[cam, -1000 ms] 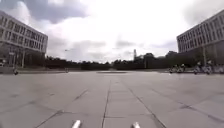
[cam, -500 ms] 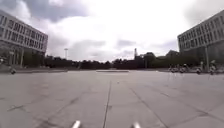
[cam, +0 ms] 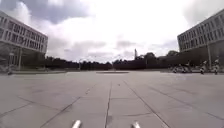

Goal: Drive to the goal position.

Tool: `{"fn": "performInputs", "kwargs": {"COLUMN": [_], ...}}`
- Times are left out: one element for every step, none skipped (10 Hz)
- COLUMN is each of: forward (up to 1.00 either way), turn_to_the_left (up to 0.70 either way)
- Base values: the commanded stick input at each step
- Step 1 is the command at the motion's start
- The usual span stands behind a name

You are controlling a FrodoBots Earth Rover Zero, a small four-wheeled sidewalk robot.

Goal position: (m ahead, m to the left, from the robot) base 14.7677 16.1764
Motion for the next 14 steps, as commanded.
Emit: {"fn": "performInputs", "kwargs": {"forward": [0.7, 0.7, 0.7, 0.7, 0.7, 0.7, 0.7, 0.7, 0.7, 0.7, 0.7, 0.7, 0.7, 0.7], "turn_to_the_left": [0.0, 0.0, 0.0, 0.0, 0.0, 0.0, 0.0, 0.0, 0.0, 0.0, 0.0, 0.0, 0.0, 0.0]}}
